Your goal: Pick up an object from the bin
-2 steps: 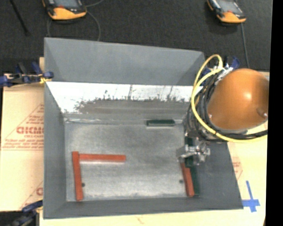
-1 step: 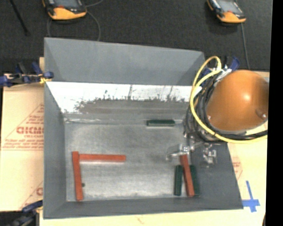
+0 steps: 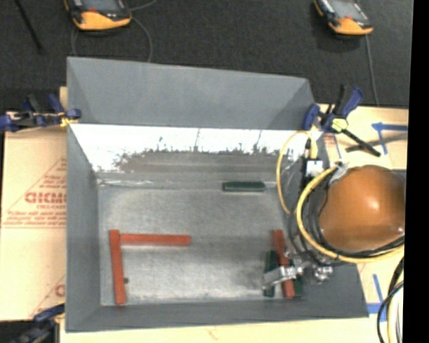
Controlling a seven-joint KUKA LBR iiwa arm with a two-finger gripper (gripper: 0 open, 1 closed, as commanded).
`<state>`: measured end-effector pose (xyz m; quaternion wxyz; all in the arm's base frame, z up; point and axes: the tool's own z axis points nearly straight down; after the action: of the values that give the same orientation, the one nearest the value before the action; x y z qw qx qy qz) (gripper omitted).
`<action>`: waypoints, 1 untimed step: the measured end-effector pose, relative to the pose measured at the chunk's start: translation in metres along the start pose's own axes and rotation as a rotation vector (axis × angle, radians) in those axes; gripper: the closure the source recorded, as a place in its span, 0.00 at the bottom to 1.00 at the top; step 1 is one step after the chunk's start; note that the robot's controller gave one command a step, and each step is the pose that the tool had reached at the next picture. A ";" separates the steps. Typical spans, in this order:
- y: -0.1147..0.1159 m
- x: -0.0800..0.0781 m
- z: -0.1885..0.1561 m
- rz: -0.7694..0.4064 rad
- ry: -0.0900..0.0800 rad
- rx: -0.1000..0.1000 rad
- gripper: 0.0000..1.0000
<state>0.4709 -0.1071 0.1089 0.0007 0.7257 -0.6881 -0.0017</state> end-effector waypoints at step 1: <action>-0.022 -0.013 0.039 -0.332 0.001 0.003 0.00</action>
Offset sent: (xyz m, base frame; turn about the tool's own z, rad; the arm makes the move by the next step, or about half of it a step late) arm 0.0212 0.0141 -0.0389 -0.3343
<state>0.4922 -0.0929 0.0697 -0.0005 0.8294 -0.5586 -0.0004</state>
